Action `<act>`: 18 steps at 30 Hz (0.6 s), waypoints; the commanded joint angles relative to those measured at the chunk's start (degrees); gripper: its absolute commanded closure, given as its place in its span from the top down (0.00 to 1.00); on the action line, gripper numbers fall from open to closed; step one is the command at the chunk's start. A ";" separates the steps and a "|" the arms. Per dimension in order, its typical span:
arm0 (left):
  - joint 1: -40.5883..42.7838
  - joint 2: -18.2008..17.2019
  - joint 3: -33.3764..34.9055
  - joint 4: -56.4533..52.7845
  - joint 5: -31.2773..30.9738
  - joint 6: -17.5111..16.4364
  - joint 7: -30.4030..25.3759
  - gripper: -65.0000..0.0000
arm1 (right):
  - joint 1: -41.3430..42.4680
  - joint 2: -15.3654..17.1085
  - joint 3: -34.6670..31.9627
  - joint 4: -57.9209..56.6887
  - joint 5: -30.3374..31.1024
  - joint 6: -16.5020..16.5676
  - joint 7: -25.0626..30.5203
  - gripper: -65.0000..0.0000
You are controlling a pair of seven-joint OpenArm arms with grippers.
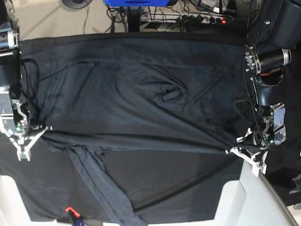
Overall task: Fold the T-shirt properly
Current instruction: 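Hold the side edges with both grippers and pull them taut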
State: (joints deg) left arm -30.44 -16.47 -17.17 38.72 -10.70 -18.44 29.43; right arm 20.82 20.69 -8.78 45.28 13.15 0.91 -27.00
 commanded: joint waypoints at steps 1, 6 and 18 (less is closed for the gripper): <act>-1.70 -0.81 -0.11 1.06 -0.51 -0.24 -1.25 0.00 | 2.17 1.07 0.12 -0.40 -0.44 -0.42 1.64 0.00; -1.70 -0.89 -0.11 1.06 -0.51 -0.24 -1.34 0.00 | 2.08 0.54 0.56 -2.42 -0.44 -0.42 1.82 0.09; -1.70 -0.98 -0.11 1.06 -0.51 -0.24 -1.43 0.00 | 0.85 0.54 0.64 8.66 -0.36 -0.42 -1.08 0.51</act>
State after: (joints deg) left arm -30.39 -16.56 -17.17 38.74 -10.70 -18.44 29.28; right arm 20.67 20.23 -8.58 53.19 12.99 0.82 -28.58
